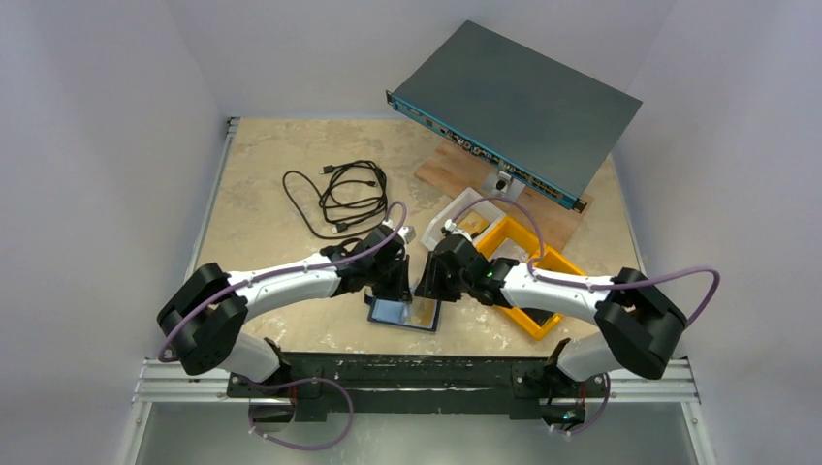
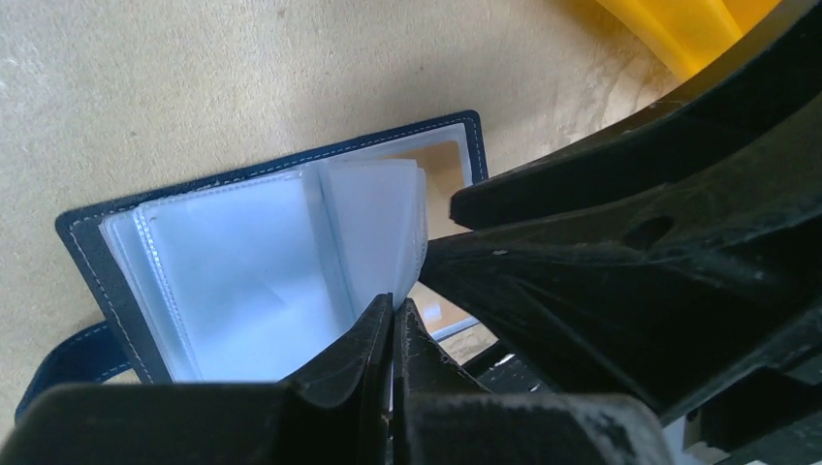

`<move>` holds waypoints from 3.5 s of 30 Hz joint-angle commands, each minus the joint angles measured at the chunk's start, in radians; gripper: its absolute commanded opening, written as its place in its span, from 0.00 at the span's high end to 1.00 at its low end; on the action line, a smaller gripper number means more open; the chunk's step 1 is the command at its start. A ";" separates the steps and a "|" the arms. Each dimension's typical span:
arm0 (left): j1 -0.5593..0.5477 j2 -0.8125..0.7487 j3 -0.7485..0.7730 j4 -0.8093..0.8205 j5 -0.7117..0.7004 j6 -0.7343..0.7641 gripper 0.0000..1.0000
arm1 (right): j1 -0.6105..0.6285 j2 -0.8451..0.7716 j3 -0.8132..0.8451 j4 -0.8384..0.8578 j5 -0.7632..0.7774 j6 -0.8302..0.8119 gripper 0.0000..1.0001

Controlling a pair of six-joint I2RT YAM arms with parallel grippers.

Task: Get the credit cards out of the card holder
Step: Remove the credit card from the card holder.

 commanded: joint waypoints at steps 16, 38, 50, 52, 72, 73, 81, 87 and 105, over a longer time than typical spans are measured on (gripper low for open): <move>0.033 -0.160 -0.062 -0.028 -0.062 -0.008 0.64 | 0.036 0.156 0.104 0.116 -0.079 -0.036 0.72; 0.053 -0.362 -0.101 -0.213 -0.166 0.010 0.68 | 0.099 0.296 0.256 0.055 -0.076 -0.047 0.73; 0.053 -0.153 -0.038 -0.010 0.089 -0.022 0.75 | 0.082 0.027 0.076 -0.116 0.091 0.051 0.68; 0.053 -0.106 -0.034 0.034 0.131 -0.040 0.75 | 0.082 0.003 0.048 -0.127 0.100 0.062 0.68; 0.140 0.075 -0.132 0.219 0.239 -0.070 0.75 | 0.082 0.069 0.055 -0.145 0.125 0.047 0.86; 0.141 0.077 -0.133 0.221 0.239 -0.070 0.75 | 0.082 0.074 0.056 -0.143 0.124 0.046 0.86; 0.143 0.096 -0.144 0.218 0.231 -0.069 0.75 | 0.082 0.122 0.081 -0.149 0.140 0.027 0.93; 0.147 0.100 -0.163 0.239 0.237 -0.079 0.75 | 0.083 0.152 0.105 -0.141 0.124 0.000 0.96; 0.180 0.018 -0.175 0.294 0.367 -0.123 0.80 | 0.084 0.224 0.106 -0.136 0.106 -0.013 0.99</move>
